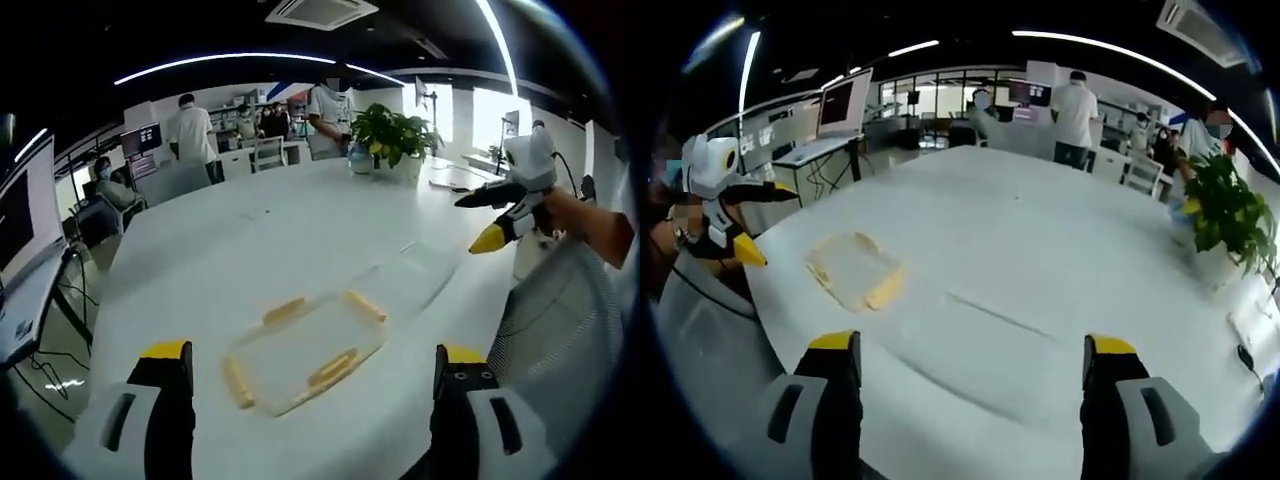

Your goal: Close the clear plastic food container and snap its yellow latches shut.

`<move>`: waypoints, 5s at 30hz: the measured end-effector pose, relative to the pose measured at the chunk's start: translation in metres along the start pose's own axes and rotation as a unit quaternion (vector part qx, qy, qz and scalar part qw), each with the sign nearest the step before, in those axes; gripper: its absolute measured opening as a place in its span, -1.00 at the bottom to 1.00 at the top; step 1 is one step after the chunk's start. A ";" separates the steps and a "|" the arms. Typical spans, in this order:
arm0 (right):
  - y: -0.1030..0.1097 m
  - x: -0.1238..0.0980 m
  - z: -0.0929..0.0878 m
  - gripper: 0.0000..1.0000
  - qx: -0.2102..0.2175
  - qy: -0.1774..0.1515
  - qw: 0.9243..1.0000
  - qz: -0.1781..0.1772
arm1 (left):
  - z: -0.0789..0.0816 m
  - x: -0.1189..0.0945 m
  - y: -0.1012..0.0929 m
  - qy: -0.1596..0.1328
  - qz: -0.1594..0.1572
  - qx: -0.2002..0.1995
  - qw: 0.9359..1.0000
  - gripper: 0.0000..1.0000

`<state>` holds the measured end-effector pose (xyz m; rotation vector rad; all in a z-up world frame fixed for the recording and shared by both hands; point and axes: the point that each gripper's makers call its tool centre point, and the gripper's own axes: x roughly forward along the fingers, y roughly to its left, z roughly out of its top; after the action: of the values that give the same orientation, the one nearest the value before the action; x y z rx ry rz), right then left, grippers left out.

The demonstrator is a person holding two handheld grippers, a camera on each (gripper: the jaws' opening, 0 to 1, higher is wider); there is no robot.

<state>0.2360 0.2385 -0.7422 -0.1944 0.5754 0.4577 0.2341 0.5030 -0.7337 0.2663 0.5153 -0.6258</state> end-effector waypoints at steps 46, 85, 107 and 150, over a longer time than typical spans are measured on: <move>0.066 0.071 0.054 0.69 -0.297 0.060 0.932 0.197 | -0.028 0.022 0.057 0.209 -0.205 0.258 0.921 0.96; 0.101 0.122 0.021 0.45 -0.321 0.123 0.894 0.288 | -0.065 0.064 0.068 0.278 -0.273 0.282 0.877 0.50; 0.123 0.133 0.000 0.18 -0.332 0.140 0.872 0.332 | -0.074 0.069 0.068 0.286 -0.295 0.297 0.862 0.20; 0.125 0.144 -0.014 -0.25 -0.353 0.163 0.857 0.338 | -0.079 0.070 0.066 0.288 -0.305 0.313 0.852 -0.30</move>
<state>0.2775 0.3960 -0.8414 -0.7985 0.7870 1.3426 0.2934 0.5511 -0.8319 0.9535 0.9853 -1.3547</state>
